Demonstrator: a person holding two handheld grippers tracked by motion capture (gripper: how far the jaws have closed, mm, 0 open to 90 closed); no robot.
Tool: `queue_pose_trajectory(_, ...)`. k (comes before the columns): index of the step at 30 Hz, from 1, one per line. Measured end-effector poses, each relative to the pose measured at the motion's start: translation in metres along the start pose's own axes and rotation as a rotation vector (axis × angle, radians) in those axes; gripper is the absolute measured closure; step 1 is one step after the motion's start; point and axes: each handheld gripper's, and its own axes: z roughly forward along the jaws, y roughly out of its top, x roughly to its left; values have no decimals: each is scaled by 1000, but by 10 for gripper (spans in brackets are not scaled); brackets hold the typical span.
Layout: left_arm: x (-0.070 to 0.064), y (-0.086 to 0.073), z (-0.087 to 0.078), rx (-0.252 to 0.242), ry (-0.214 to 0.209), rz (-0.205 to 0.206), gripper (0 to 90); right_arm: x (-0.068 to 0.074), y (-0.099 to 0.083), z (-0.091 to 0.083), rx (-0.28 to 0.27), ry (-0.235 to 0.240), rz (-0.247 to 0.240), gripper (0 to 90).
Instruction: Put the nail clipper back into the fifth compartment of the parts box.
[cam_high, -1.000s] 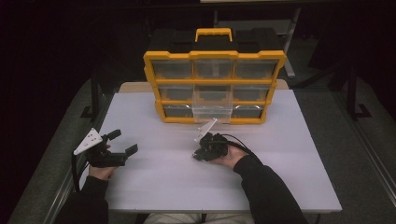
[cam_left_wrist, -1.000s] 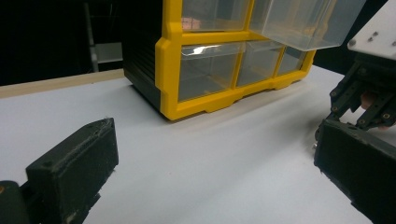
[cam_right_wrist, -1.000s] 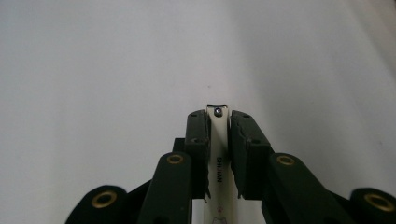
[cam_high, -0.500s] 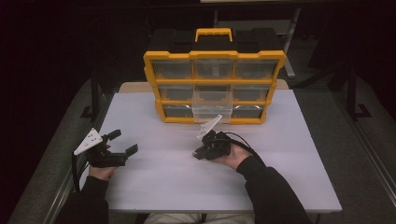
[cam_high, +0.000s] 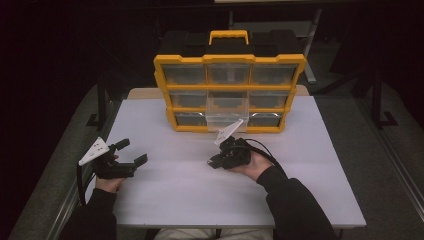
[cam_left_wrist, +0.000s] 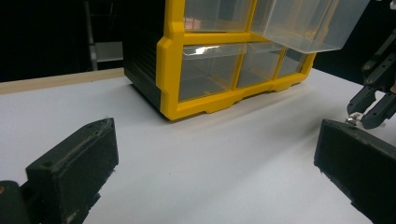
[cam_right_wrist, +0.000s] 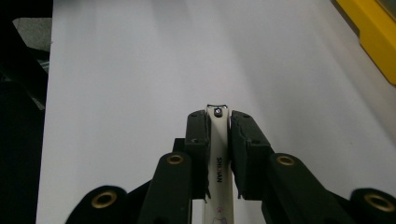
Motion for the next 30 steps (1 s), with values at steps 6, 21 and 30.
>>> queue_pose_trajectory(6,0,0,0,-3,1,0,0,-1,2,-9,-9,-3,39,764)
queue_pose_trajectory(21,1,0,1,2,2,0,0,-1,7,-31,-48,-17,43,764)
queue_pose_trajectory(30,1,0,1,0,7,-1,0,1,23,-51,-71,-26,26,764)
